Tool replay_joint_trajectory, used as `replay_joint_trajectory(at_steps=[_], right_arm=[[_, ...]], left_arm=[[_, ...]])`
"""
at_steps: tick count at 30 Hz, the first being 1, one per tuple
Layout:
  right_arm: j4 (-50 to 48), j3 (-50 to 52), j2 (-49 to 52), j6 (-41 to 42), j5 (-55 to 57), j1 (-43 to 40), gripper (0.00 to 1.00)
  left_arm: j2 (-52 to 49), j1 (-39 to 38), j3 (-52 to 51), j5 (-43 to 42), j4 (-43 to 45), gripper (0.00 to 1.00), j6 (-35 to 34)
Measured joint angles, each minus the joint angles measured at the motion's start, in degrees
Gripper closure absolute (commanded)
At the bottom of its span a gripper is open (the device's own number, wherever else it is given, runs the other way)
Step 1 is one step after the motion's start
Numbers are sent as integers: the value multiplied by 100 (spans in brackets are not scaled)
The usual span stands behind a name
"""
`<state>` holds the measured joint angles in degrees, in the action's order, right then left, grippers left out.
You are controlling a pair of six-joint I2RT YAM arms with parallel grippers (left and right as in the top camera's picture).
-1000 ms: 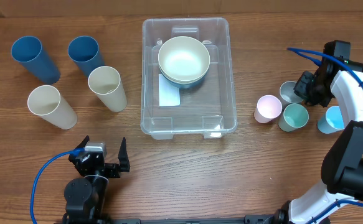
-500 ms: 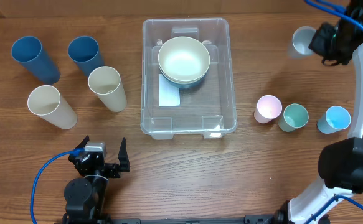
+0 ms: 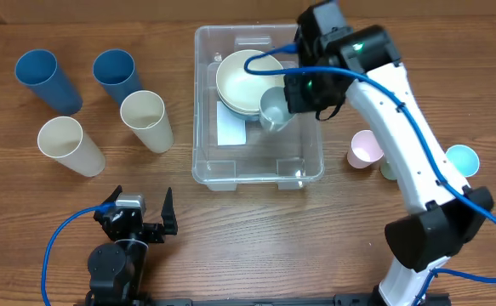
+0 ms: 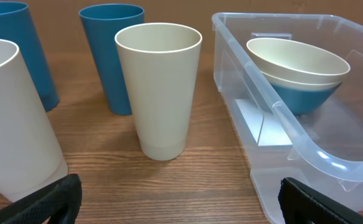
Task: Pack container
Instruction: 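Place the grey cup upright in the container beside the bowls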
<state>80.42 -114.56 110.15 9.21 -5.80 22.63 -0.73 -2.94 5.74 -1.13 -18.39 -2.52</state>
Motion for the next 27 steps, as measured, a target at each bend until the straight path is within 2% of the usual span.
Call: replay_joint_trajectory(at_steps=[3,9,17,18,20,21,27], right_arm=[[-560,750,11,17,42,-4,96],[-1663,1602,61,59,-9,-4,96],[-2098,1735,573,109,-136,181,96],[-2135,1744,638,109,-146,219,76],[-2157,1751,656,125,-146,238,59],[-2170,1751,656,116,-146,238,57],[-2100,1751,656,125,-278,238,59]], left_arm=[[0,0,-2,0,0,0,0],[0,0,-2,0,0,0,0],[0,0,-2,0,0,0,0],[0,0,-2,0,0,0,0],[0,0,-2,0,0,0,0],[0,0,-2,0,0,0,0],[0,0,-2,0,0,0,0]])
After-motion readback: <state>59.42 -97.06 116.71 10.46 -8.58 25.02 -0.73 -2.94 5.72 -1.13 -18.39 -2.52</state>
